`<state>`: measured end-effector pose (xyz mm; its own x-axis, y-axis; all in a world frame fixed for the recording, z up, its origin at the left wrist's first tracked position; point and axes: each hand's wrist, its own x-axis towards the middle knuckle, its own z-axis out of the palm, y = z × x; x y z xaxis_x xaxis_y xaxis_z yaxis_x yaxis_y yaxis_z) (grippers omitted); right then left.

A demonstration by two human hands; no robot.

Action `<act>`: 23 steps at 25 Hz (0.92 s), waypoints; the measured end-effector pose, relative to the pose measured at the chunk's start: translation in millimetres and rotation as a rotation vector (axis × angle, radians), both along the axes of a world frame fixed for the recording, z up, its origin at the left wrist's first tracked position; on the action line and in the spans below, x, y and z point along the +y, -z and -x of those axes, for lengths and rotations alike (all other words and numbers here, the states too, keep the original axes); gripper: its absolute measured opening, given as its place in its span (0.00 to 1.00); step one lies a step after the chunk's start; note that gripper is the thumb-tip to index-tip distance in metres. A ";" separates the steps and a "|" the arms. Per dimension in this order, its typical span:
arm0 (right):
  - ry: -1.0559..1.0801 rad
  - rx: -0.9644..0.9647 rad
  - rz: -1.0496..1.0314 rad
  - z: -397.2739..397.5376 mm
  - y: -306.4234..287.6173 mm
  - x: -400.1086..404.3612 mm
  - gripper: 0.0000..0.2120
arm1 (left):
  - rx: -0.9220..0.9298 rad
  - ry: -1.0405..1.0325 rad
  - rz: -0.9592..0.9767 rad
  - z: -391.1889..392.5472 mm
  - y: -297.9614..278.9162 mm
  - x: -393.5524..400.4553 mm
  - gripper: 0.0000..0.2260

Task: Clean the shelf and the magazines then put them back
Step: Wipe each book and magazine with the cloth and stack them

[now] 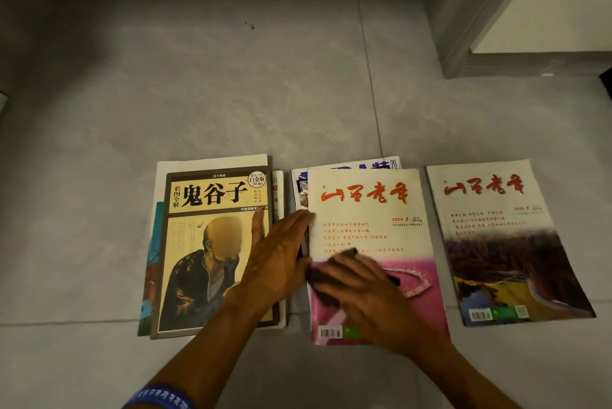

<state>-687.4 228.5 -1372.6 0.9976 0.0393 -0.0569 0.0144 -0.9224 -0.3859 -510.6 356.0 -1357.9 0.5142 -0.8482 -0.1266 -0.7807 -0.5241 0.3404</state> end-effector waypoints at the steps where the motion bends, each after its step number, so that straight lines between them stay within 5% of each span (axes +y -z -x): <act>1: 0.064 -0.025 -0.079 -22.8 -1.7 -13.1 0.21 | 0.007 0.003 0.011 0.2 -0.2 1.2 0.36; 7: 0.428 -0.064 -0.163 -131.3 8.7 -72.7 0.21 | -0.007 -0.016 0.017 -3.8 -1.5 -0.3 0.39; 12: 0.236 -0.126 -0.184 -46.3 0.3 -18.7 0.24 | 0.006 -0.016 -0.049 -2.9 -5.5 -1.0 0.40; 15: -0.010 -0.139 -0.004 31.5 21.0 28.8 0.29 | -0.005 -0.009 -0.093 -2.2 -6.7 -2.2 0.39; 18: -0.087 -0.133 0.079 54.5 33.3 28.8 0.21 | -0.031 0.010 -0.113 -2.2 -8.1 -1.9 0.37; 21: -0.013 -0.061 -0.057 18.2 -2.2 -0.4 0.22 | -0.018 0.032 -0.108 -1.6 -6.9 -0.5 0.36; 23: 0.235 -0.154 -0.123 -19.4 -5.9 -29.3 0.21 | -0.021 0.031 -0.120 -2.1 -6.8 -3.5 0.35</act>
